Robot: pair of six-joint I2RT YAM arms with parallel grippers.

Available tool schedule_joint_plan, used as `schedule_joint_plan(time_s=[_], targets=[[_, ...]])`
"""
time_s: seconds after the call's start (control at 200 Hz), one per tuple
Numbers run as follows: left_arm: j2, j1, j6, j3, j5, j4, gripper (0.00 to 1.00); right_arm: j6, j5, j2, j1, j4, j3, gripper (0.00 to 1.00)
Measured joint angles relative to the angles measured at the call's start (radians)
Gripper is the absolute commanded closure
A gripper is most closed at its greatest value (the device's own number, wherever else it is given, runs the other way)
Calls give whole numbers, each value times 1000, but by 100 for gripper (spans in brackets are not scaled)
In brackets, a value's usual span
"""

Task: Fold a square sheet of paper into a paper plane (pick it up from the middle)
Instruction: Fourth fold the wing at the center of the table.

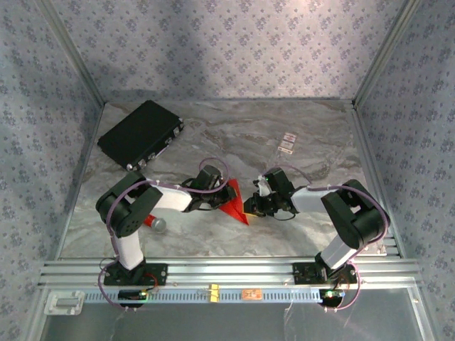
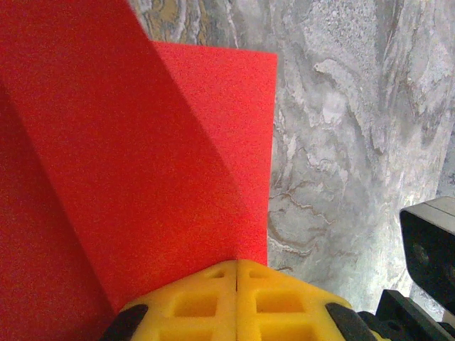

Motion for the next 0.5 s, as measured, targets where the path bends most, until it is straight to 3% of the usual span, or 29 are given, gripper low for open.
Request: schedule_joint_plan(time_s=[0.5], targets=[[4,0,0,0,6,8,93,-11,-19,-17,8,-15,0,84]])
